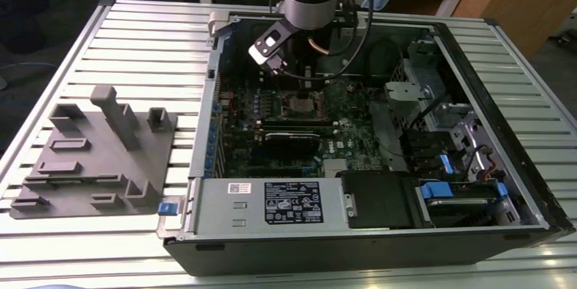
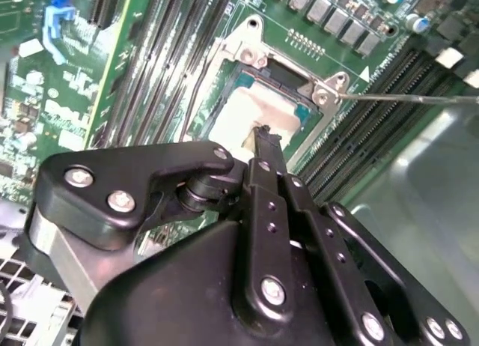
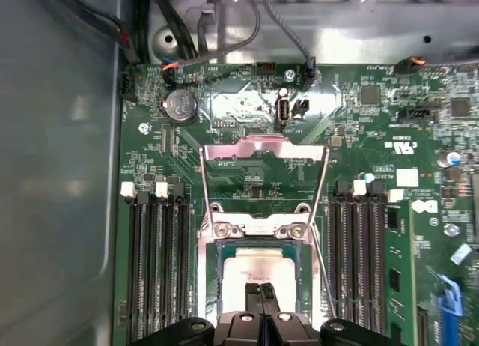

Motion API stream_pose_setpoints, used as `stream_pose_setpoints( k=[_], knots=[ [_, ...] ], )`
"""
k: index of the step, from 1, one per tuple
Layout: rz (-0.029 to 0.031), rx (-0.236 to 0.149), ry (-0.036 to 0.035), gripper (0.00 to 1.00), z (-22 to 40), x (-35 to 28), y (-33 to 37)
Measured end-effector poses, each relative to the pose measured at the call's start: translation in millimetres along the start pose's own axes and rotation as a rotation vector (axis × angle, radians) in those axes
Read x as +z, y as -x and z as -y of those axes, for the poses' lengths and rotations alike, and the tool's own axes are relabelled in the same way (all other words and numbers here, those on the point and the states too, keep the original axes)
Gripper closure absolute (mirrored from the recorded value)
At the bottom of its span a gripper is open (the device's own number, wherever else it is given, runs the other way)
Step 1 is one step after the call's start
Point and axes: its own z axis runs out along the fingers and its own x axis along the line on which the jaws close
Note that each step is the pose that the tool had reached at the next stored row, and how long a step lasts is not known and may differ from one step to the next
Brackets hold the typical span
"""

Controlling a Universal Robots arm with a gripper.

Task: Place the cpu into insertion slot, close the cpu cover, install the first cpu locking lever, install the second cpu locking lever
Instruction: 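Place the cpu into insertion slot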

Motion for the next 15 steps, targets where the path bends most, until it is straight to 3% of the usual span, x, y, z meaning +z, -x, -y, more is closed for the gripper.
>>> stream_pose_setpoints(
  k=[6, 8, 12, 15],
  knots=[
    [-0.0001, 0.000, -0.0007, 0.89, -0.2, -2.6, 0.0],
    [0.0003, 0.000, -0.0136, 0.89, -0.3, -2.6, 0.0],
    [0.0003, 0.000, -0.0220, 0.89, -0.3, -2.5, 0.0],
    [0.0001, 0.000, -0.0218, 0.89, -1.9, -2.0, -0.1]
  ],
)
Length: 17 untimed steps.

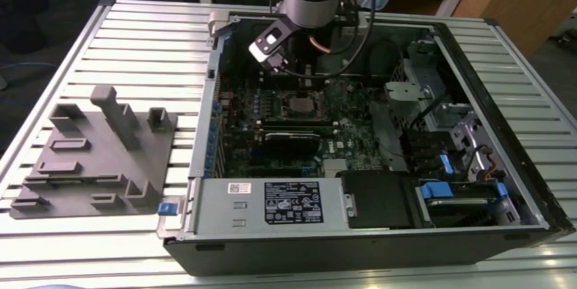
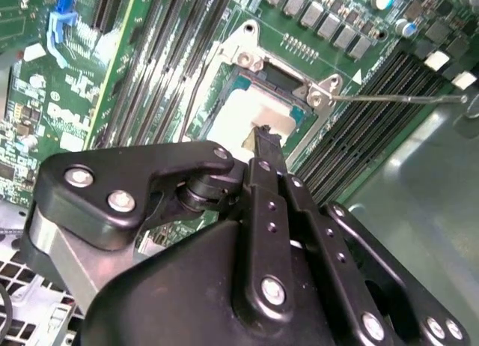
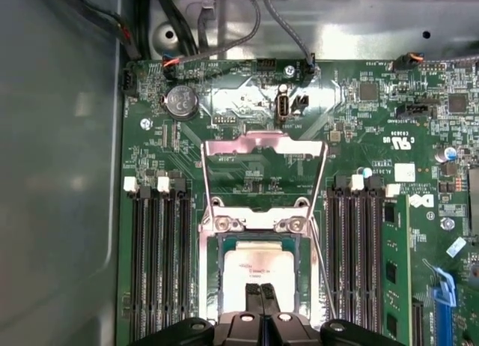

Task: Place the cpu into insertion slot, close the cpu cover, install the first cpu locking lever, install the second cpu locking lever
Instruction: 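Place the cpu into insertion slot, then close the cpu cover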

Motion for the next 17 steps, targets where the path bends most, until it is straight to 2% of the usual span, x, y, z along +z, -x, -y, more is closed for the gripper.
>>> stream_pose_setpoints(
  k=[17],
  knots=[
    [0.0003, 0.000, -0.0001, 0.89, -1.1, 2.0, 0.0]
  ],
)
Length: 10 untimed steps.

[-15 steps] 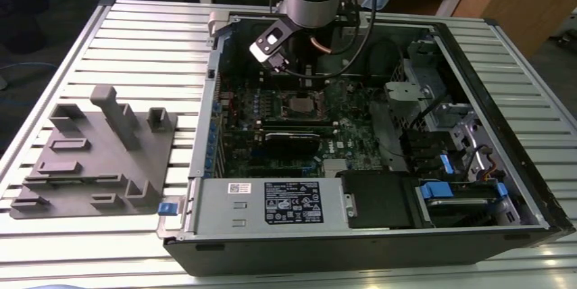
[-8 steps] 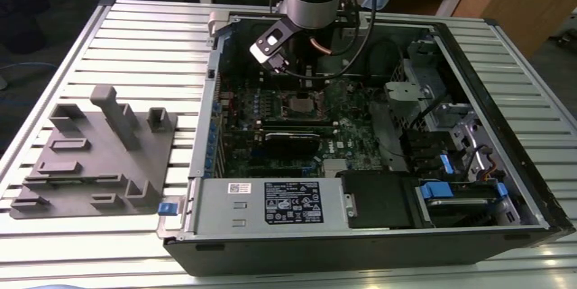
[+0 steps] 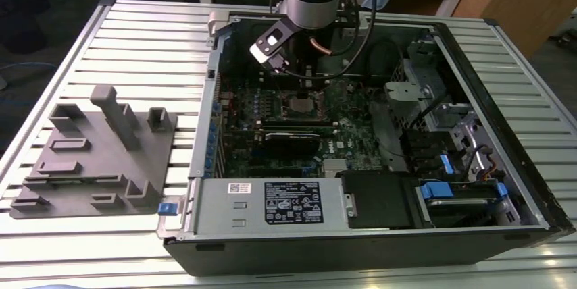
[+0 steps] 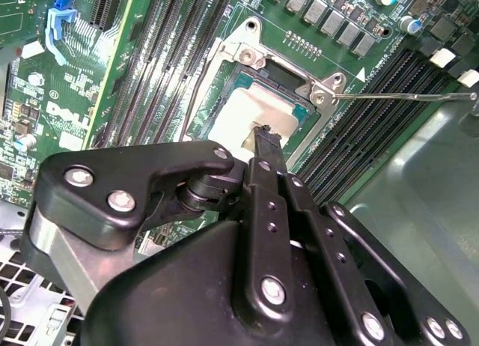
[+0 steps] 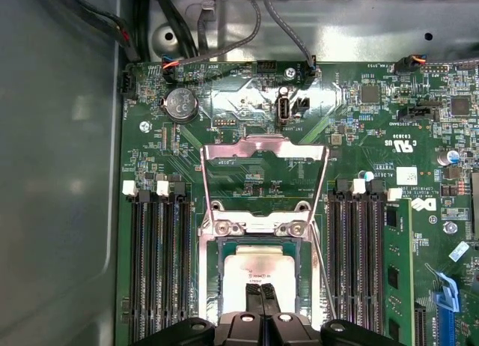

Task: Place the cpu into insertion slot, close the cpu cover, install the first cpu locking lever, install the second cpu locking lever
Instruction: 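Close the cpu cover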

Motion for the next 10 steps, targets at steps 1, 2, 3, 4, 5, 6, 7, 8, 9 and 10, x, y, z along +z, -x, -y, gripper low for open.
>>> stream_pose_setpoints(
  k=[1, 2, 3, 4, 5, 6, 7, 8, 9, 10],
  knots=[
    [0.0000, 0.000, 0.0000, 0.89, 0.0, 0.0, 0.0],
    [0.0000, 0.000, 0.0000, 0.89, 0.0, -0.3, 0.0],
    [-0.0002, 0.000, 0.0001, 0.89, -0.1, -1.2, 0.0],
    [0.0000, 0.000, 0.0000, 0.89, -0.1, -2.6, 0.0],
    [0.0000, 0.000, 0.0000, 0.89, -0.2, -4.0, 0.0],
    [0.0000, 0.000, 0.0000, 0.89, -0.3, -5.7, 0.0],
    [-0.0001, 0.000, 0.0001, 0.89, -0.4, -7.3, -0.1],
    [-0.0001, 0.000, 0.0001, 0.89, -0.5, -8.9, -0.1],
    [0.0000, 0.000, 0.0000, 0.89, -0.5, -10.4, -0.1],
    [0.0000, 0.000, 0.0001, 0.89, -0.6, -12.0, -0.1]
  ],
)
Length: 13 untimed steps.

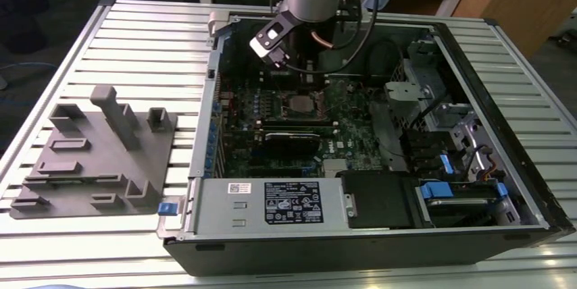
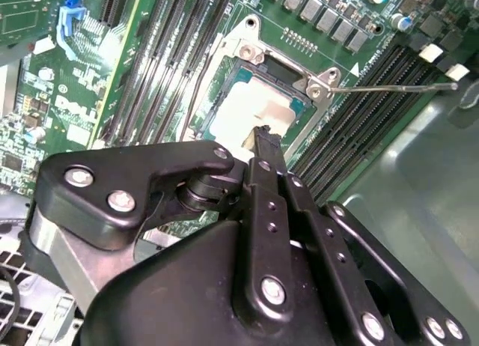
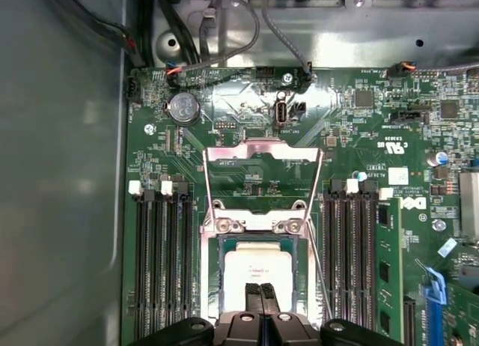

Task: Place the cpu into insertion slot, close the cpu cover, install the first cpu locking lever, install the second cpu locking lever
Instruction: 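Close the cpu cover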

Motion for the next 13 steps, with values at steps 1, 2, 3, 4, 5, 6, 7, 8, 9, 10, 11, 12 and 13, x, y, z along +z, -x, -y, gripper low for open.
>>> stream_pose_setpoints(
  k=[1, 2, 3, 4, 5, 6, 7, 8, 9, 10, 11, 12, 13],
  knots=[
    [0.0000, 0.000, 0.0000, 0.89, -0.1, -1.6, 0.0],
    [-0.0001, 0.000, 0.0000, 0.89, -0.2, -3.4, 0.0],
    [-0.0001, 0.000, 0.0000, 0.89, -0.3, -5.0, 0.0],
    [0.0000, 0.000, 0.0000, 0.89, -0.3, -6.8, 0.0],
    [0.0001, 0.000, -0.0001, 0.89, -0.4, -8.5, -0.1],
    [0.0000, 0.000, 0.0000, 0.89, -0.5, -10.2, -0.1],
    [0.0000, 0.000, -0.0001, 0.89, -0.6, -11.9, -0.1],
    [0.0000, 0.000, 0.0000, 0.89, -0.7, -13.5, -0.1],
    [0.0001, 0.000, -0.0001, 0.89, -0.8, -15.3, -0.1],
    [0.0000, 0.000, 0.0000, 0.89, -0.9, -17.2, -0.1],
    [0.0000, 0.000, 0.0000, 0.89, -1.0, -18.9, -0.2],
    [-0.0001, 0.000, 0.0000, 0.89, -1.1, -20.6, -0.2],
    [0.0000, 0.000, 0.0000, 0.89, -1.2, -21.9, -0.2]
  ],
)
